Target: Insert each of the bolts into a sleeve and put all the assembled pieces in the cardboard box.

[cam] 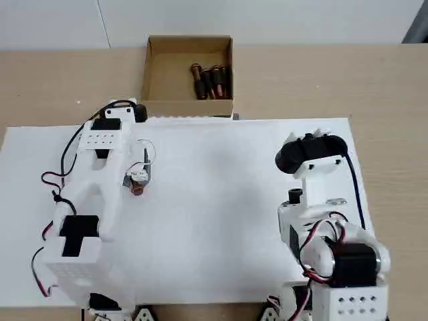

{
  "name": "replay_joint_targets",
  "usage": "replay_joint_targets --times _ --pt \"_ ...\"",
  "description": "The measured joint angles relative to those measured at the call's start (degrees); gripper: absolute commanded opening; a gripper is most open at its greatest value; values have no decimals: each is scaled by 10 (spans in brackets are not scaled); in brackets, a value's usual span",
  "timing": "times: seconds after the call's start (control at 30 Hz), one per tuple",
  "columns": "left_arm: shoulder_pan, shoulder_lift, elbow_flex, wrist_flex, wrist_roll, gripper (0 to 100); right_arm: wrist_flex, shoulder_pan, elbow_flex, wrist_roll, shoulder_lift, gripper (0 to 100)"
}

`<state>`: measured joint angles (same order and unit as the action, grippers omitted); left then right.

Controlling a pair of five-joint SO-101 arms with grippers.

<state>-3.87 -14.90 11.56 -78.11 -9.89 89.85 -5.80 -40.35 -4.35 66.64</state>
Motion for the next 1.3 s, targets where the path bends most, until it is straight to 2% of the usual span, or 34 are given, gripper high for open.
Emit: replay_joint_targets --times 0.23,0.43,0.6,0.8,1.0,1.1,1.2,1.3 --pt "4 0 -4 -4 2 5 0 0 0 0 0 4" --pt "3 -1 -82 -83 -20 5 0 0 0 0 0 4" --pt "3 -1 -176 -147 -164 6 0 0 0 0 0 4" --pt "3 -9 -207 -156 -360 6 0 0 0 0 0 4" --pt "3 -9 -207 -156 -650 7 -4 0 -16 0 0 4" --pt "3 -9 -207 -156 -772 7 -18 0 -39 0 0 4" --pt "-6 -9 -207 -156 -847 7 -21 1 -40 0 0 4" --pt "-19 -9 -207 -156 -871 7 -21 1 -40 0 0 4"
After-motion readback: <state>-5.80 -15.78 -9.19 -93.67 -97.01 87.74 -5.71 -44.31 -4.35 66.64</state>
